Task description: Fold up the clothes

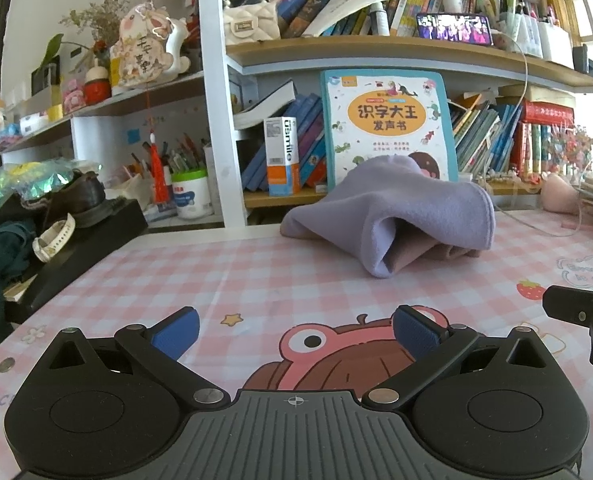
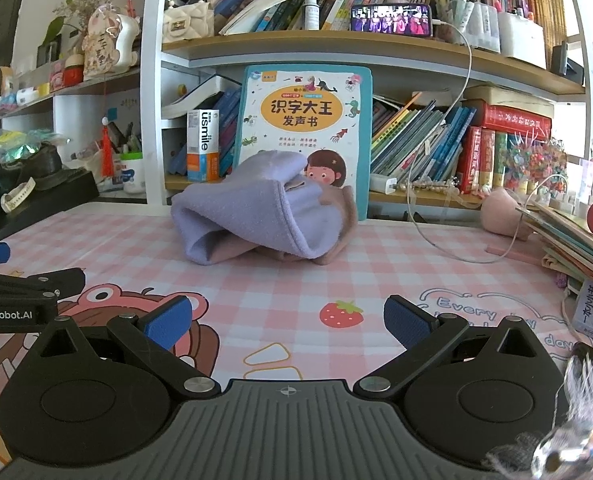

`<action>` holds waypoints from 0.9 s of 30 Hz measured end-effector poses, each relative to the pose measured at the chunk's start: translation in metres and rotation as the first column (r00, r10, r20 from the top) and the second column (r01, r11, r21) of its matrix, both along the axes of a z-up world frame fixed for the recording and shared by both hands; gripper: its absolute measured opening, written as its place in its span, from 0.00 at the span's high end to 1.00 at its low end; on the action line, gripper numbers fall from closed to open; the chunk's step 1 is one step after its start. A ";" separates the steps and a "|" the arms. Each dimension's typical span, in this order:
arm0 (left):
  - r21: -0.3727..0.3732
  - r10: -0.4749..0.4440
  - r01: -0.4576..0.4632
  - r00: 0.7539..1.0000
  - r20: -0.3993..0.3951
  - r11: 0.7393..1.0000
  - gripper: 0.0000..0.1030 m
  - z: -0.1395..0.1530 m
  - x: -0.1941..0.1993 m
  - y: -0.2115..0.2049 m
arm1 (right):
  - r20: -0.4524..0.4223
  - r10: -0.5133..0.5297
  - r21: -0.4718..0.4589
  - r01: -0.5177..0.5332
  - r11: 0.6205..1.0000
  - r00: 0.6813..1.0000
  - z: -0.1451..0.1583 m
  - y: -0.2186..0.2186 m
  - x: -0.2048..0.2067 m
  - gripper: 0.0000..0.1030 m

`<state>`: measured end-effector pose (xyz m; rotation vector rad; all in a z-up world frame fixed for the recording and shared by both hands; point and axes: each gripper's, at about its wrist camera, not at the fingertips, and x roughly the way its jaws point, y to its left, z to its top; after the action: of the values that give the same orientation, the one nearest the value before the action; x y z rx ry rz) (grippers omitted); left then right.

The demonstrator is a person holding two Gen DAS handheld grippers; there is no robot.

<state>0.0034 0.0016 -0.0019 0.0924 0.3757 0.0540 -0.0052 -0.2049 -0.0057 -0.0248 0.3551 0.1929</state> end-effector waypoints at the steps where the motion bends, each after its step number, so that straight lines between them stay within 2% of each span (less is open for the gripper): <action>1: -0.002 0.001 -0.001 1.000 0.000 1.000 0.00 0.000 0.000 0.000 | 0.000 0.000 0.000 0.000 1.000 1.000 0.000 0.000 0.000 0.00; 17: 0.030 -0.003 0.003 1.000 -0.006 1.000 0.00 -0.001 0.001 -0.005 | -0.025 0.007 -0.023 -0.008 1.000 1.000 -0.001 0.003 0.003 0.00; 27: 0.036 -0.003 0.002 1.000 0.014 0.999 0.00 0.000 -0.003 -0.005 | -0.001 0.013 -0.105 -0.013 0.994 1.000 -0.001 0.017 0.000 0.00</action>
<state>0.0008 -0.0039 -0.0022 0.1278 0.3607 0.0587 -0.0049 -0.1880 -0.0062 -0.1310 0.3652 0.1866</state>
